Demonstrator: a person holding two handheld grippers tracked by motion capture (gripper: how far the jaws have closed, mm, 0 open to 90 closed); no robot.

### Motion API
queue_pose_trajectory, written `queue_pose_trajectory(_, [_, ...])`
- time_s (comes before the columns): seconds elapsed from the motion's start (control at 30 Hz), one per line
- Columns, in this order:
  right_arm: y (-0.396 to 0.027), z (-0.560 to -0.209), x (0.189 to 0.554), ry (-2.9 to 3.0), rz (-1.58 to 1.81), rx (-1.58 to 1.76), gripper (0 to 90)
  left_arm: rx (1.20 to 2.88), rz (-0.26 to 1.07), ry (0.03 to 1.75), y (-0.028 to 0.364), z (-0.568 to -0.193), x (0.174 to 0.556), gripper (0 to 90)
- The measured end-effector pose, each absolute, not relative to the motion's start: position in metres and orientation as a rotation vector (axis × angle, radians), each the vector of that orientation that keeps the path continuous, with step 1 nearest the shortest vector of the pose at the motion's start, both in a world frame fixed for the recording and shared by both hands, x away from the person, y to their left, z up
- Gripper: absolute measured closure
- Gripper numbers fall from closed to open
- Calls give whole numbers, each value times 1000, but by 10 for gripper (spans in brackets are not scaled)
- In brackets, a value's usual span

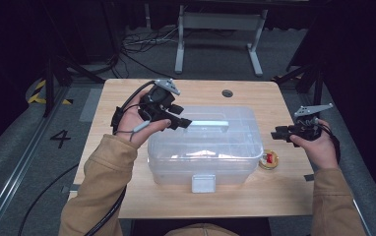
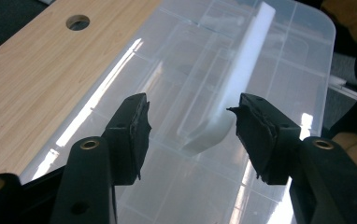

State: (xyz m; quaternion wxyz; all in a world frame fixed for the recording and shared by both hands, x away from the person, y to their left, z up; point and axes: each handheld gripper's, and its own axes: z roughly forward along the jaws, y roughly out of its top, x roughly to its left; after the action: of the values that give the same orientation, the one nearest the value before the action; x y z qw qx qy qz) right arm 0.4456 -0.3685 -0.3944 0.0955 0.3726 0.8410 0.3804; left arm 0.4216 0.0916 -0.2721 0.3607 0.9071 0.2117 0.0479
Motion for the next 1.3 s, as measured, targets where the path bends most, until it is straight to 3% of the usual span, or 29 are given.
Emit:
queue_pose_trajectory(0.5, [-381, -396, 432, 2476, 1122, 1137, 599, 2471, 123, 473, 54, -294, 431, 432])
queue_pose_trajectory(0.63, [-381, -397, 430, 2475, 1114, 1138, 598, 2480, 88, 470, 53, -299, 433, 492])
queue_pose_trajectory(0.83, [-377, -397, 429, 2484, 1115, 1118, 593, 2475, 92, 445, 54, -299, 431, 711])
queue_pose_trajectory(1.3, [-378, -386, 423, 2508, 1239, 1073, 675, 2521, 169, 482, 49, -287, 434, 728])
